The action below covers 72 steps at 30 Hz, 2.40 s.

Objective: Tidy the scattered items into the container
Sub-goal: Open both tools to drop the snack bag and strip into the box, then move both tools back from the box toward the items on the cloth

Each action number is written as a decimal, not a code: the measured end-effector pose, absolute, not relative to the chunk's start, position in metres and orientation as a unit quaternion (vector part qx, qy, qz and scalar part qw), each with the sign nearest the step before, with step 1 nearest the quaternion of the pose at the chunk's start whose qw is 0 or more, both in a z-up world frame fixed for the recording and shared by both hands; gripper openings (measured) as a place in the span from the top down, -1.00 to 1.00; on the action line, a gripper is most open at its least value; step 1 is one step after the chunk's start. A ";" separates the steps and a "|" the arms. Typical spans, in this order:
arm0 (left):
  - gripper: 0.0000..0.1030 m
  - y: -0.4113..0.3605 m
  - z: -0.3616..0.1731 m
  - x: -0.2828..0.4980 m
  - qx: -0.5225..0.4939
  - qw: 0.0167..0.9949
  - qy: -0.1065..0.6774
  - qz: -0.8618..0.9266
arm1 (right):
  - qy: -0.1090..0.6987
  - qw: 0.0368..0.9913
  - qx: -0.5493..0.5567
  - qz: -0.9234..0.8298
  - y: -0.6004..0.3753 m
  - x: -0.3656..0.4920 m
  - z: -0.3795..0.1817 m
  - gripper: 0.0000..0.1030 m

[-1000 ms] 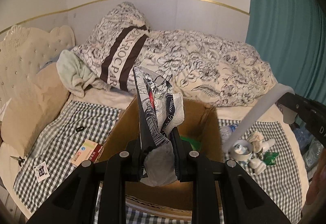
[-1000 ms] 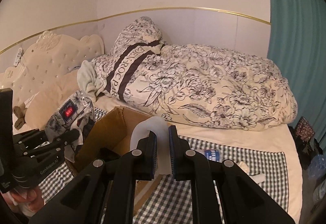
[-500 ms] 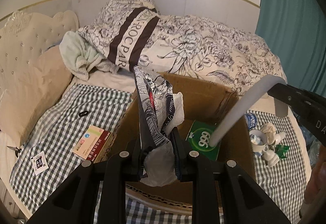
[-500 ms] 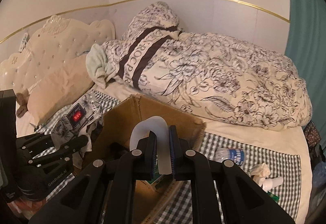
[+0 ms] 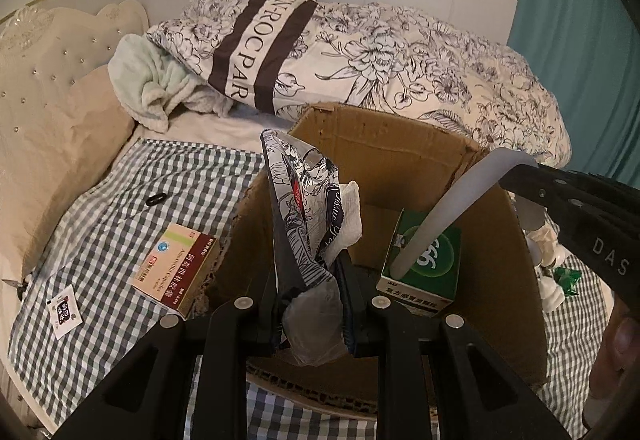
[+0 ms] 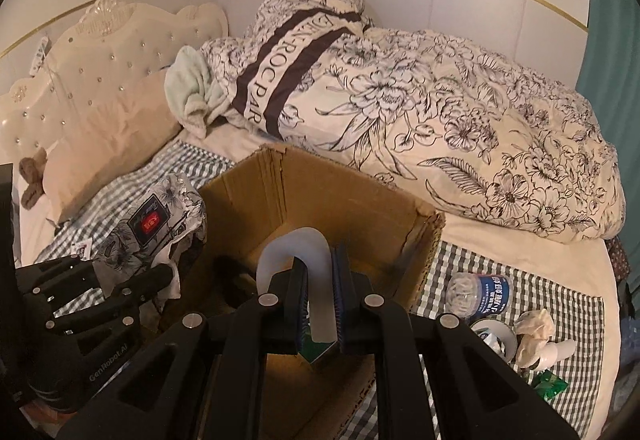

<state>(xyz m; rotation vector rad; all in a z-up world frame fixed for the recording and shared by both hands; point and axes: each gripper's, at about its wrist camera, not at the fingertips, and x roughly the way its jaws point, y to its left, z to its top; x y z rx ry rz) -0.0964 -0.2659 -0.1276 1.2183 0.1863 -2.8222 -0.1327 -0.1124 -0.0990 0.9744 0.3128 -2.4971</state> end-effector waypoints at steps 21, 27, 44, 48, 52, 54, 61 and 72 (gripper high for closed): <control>-0.40 -0.255 -0.124 -0.111 0.392 0.034 0.064 -0.917 | 0.113 0.212 0.350 -0.906 -0.105 -0.140 -0.103 -0.45; -0.43 -0.243 -0.114 -0.110 0.385 0.031 0.053 -0.921 | 0.102 0.204 0.338 -0.913 -0.088 -0.134 -0.089 -0.46; -0.54 -0.190 -0.073 -0.098 0.356 0.018 0.010 -0.934 | 0.055 0.171 0.318 -0.931 -0.010 -0.112 -0.058 -0.54; -0.58 -0.173 -0.059 -0.094 0.342 0.013 0.003 -0.939 | 0.049 0.159 0.310 -0.936 0.014 -0.105 -0.047 -0.55; -0.67 -0.156 -0.044 -0.091 0.327 0.008 0.002 -0.945 | 0.043 0.144 0.303 -0.941 0.037 -0.100 -0.036 -0.61; -0.74 -0.149 -0.037 -0.089 0.318 0.005 0.005 -0.948 | 0.040 0.134 0.298 -0.944 0.049 -0.096 -0.030 -0.67; -1.00 -0.127 -0.014 -0.084 0.293 -0.005 0.018 -0.956 | 0.037 0.106 0.285 -0.952 0.085 -0.083 -0.012 -0.82; -1.00 -0.084 0.008 -0.081 0.282 -0.026 0.014 -0.959 | 0.038 0.062 0.273 -0.959 0.136 -0.058 0.003 -0.90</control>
